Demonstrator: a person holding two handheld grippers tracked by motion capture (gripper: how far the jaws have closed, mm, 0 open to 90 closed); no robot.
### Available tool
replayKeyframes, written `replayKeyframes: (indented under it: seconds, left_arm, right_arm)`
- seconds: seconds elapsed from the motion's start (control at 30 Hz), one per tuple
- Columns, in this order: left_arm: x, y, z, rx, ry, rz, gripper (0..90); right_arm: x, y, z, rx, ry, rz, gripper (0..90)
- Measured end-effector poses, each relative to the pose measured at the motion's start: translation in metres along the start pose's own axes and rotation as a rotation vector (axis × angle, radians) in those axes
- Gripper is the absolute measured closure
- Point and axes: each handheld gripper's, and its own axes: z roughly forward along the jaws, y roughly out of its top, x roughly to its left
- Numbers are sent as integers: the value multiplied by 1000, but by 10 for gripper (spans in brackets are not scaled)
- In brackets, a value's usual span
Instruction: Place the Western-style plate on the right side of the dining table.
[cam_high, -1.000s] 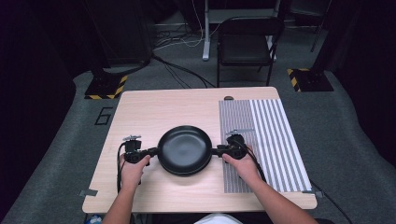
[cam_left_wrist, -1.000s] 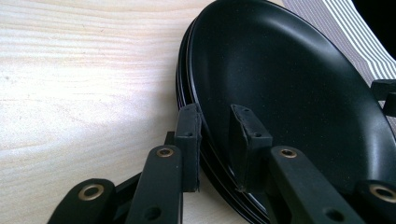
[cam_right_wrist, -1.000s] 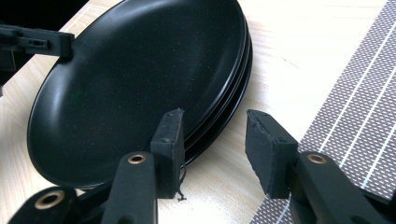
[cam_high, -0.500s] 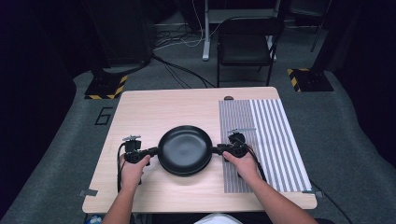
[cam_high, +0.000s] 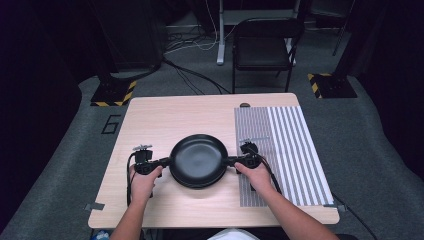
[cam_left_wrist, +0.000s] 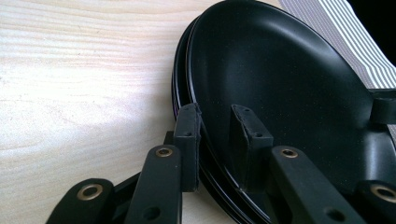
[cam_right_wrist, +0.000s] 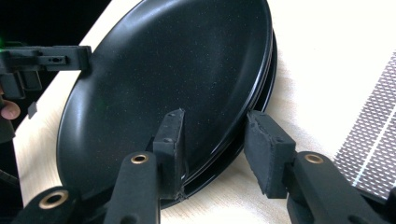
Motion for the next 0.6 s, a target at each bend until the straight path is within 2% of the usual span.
replayKeyframes:
  seconds: [0.23,0.27,0.4,0.47,0.6]
  left_arm:
    - [-4,0,3,13,-9,-10,725]
    - [-5,-1,9,30,-41,-28,727]
    - [-10,-1,13,39,-6,5,727]
    - [-10,-2,14,35,-5,9,727]
    - [-8,-3,16,19,-19,-7,723]
  right_arm:
    - [-2,0,0,6,-2,14,629]
    - [-2,0,0,10,-4,18,629]
    - [-5,0,0,8,21,47,631]
    - [-6,-1,-1,7,30,54,631]
    - [-5,-1,-1,4,21,47,628]
